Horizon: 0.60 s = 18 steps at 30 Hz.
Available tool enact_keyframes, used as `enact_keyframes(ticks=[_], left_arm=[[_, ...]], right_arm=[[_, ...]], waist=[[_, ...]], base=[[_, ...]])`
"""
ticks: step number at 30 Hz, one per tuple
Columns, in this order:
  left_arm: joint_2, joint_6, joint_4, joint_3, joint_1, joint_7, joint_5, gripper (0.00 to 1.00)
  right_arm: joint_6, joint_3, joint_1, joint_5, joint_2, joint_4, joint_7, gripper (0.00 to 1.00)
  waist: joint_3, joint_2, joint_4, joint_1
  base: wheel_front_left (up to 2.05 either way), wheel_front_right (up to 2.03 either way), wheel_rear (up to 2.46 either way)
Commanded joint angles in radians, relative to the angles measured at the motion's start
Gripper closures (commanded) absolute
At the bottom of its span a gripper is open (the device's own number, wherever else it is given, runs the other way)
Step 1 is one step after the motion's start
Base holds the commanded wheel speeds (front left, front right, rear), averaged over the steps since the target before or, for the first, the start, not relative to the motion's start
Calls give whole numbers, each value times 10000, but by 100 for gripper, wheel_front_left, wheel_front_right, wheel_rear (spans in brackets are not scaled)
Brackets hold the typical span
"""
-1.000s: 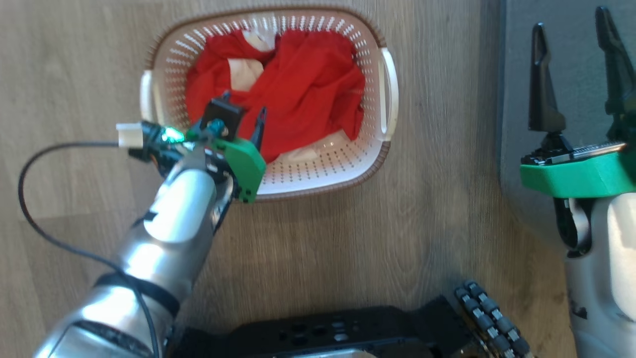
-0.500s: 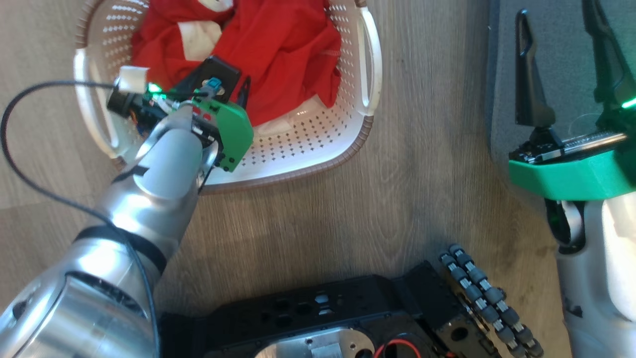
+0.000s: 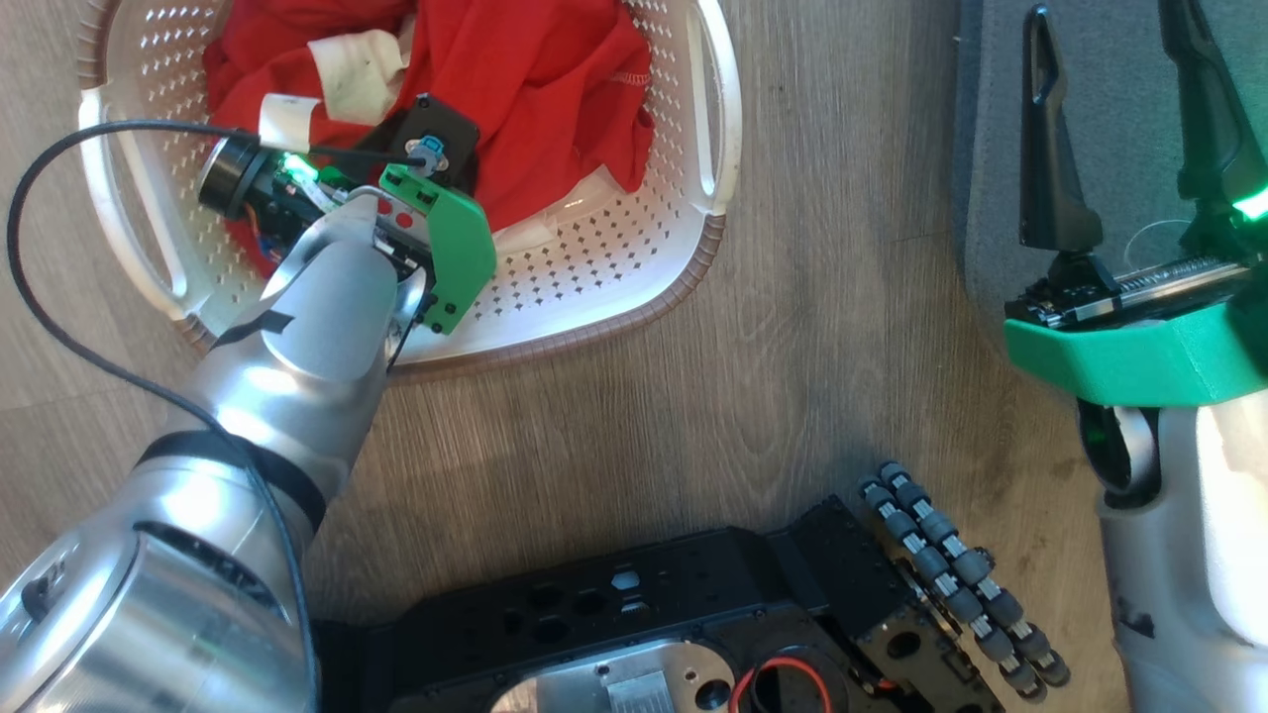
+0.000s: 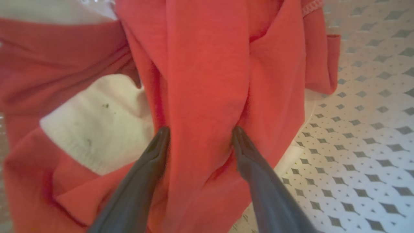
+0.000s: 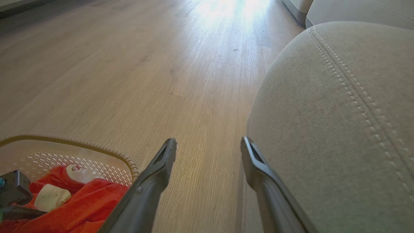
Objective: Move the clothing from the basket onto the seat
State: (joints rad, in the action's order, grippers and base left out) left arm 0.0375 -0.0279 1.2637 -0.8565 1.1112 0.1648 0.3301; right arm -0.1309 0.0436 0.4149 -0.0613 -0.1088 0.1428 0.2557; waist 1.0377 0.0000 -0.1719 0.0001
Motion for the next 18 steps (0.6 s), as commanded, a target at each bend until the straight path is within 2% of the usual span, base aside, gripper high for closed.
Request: enact_keyframes(ticks=[1,2,3,18], left_arm=[[127,16,-79,14,-105,-32,65,0],[127,55,-73,-4,-97,-119,152,53],[127,75,-73,-39,-80,-170,213,100],[127,-105,43,-439,67,-253,940,100]], right_arm=[[2,193,-629,41,36,312,61,0],[2,192,-649,46,38,318,61,0],[2,191,-667,54,41,327,61,0],[2,324,-332,66,97,212,61,0]], waist=[[2,0,-6,-1],[10,0,-8,-1],[18,0,-6,-1],[-138,0,-8,-1]], base=[[0,0,0],[0,0,0],[0,0,0],[0,0,0]])
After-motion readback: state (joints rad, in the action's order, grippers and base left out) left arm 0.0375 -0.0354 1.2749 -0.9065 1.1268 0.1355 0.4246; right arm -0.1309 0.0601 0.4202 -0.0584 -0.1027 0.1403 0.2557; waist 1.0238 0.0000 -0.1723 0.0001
